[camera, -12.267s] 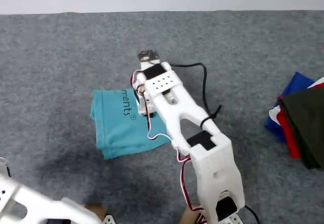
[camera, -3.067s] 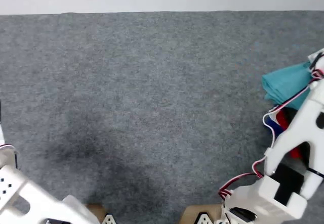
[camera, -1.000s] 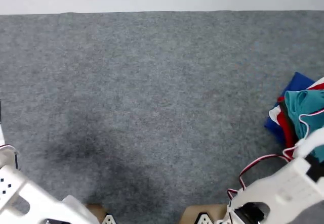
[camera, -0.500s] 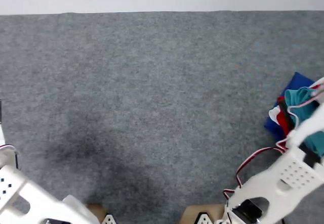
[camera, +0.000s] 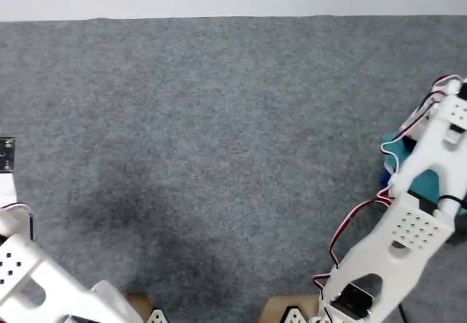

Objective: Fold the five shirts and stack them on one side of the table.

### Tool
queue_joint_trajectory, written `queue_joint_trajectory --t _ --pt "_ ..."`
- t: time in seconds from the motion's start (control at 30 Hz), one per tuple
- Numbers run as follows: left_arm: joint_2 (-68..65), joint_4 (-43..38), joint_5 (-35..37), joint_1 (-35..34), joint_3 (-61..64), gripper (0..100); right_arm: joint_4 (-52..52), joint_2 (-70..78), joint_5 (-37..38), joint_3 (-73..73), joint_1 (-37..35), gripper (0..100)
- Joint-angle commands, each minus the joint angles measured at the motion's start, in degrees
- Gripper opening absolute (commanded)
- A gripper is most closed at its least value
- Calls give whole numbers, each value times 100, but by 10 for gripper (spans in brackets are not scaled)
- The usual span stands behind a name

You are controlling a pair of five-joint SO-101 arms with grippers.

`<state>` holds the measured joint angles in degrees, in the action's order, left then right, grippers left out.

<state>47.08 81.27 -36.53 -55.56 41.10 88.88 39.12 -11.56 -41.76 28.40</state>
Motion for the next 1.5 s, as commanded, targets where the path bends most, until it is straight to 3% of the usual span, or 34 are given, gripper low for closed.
queue_joint_trajectory --t 0.0,0.17,0.37,0.6,0.77,1.03,1.47 --pt "132 26 0 44 -22 2 215 -435 79 -642 145 9" --pt "132 26 0 44 -22 2 470 -734 167 -949 760 9" --pt "132 35 0 44 -22 2 462 -725 888 -897 1868 9" --pt "114 35 0 44 -22 2 -136 391 1143 -624 2571 9" --pt "132 26 -9 44 -22 2 -224 602 1143 -1011 2519 9" --pt "132 26 -9 44 -31 2 1376 -127 1143 -2277 2009 9" --pt "141 325 229 44 -66 2 1323 -585 1134 334 1464 9"
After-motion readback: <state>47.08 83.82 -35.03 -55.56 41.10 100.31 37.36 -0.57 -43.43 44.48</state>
